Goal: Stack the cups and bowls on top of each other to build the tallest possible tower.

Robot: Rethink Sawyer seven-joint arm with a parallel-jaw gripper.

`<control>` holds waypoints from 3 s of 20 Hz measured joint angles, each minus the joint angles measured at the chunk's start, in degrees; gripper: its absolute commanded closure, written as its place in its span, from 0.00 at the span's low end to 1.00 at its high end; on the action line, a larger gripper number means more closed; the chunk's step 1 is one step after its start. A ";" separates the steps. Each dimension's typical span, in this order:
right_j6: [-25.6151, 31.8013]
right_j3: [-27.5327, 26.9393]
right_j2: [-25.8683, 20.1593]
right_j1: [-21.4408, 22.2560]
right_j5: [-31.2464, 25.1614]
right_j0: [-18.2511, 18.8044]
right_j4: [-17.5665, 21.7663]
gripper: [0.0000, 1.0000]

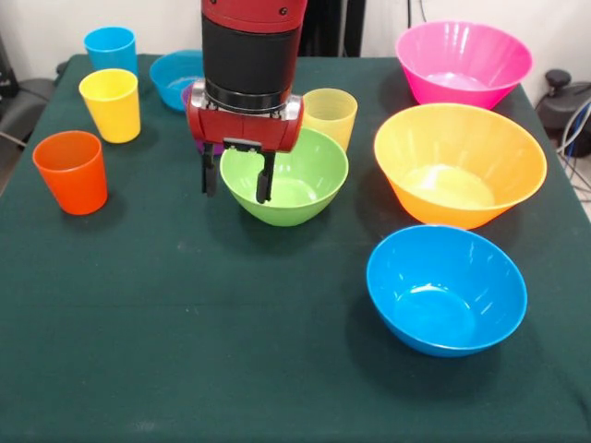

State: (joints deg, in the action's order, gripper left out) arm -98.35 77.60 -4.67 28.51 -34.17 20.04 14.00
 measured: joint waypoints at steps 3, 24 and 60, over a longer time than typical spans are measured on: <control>0.00 0.10 0.40 -0.09 1.36 -0.05 0.13 0.00; 0.00 0.21 3.55 -5.76 10.98 -0.20 0.12 0.00; 0.00 6.70 3.60 4.03 8.72 0.16 0.08 0.00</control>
State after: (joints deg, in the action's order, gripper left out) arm -98.35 84.30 -1.07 32.54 -25.45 20.20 14.08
